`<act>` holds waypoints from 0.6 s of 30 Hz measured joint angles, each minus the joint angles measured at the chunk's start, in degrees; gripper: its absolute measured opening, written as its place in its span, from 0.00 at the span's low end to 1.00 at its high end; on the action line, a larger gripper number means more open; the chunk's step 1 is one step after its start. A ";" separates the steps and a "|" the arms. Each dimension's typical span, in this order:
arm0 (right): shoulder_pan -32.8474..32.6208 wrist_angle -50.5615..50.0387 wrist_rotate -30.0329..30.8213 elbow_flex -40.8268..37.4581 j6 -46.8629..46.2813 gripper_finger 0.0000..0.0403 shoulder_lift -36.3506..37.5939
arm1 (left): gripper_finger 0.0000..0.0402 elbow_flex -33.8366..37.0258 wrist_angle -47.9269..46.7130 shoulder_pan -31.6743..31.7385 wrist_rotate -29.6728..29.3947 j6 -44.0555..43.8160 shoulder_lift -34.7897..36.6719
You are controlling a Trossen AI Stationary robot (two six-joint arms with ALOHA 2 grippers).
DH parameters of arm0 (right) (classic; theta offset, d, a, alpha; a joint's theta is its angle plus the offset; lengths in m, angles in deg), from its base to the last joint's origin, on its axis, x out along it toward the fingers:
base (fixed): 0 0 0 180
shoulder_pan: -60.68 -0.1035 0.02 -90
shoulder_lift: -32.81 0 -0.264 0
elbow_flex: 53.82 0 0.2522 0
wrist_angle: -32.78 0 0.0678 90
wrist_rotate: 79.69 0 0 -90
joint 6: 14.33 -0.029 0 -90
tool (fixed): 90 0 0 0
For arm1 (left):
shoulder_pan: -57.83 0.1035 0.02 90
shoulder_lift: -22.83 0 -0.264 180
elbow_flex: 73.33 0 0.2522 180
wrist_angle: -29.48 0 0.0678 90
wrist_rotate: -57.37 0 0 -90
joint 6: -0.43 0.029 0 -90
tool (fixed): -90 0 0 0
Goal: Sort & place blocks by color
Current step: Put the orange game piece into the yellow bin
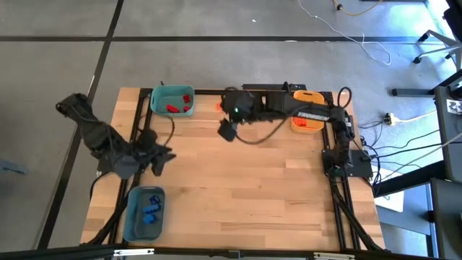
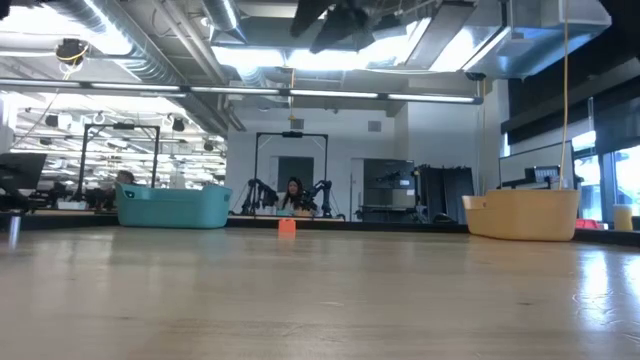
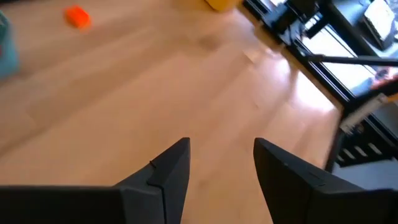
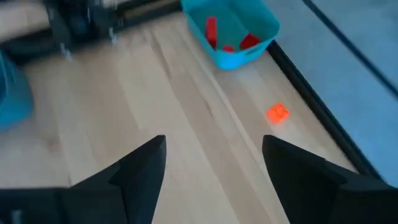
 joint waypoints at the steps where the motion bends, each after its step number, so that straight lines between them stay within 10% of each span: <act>1: 1.28 1.32 -1.72 0.00 -1.07 0.66 -0.29 | 0.42 0.00 -0.04 1.77 0.19 2.20 0.83; 18: 19.82 4.63 -16.72 -0.01 -8.40 0.66 -11.63 | 0.42 0.02 11.24 36.56 1.11 42.74 6.65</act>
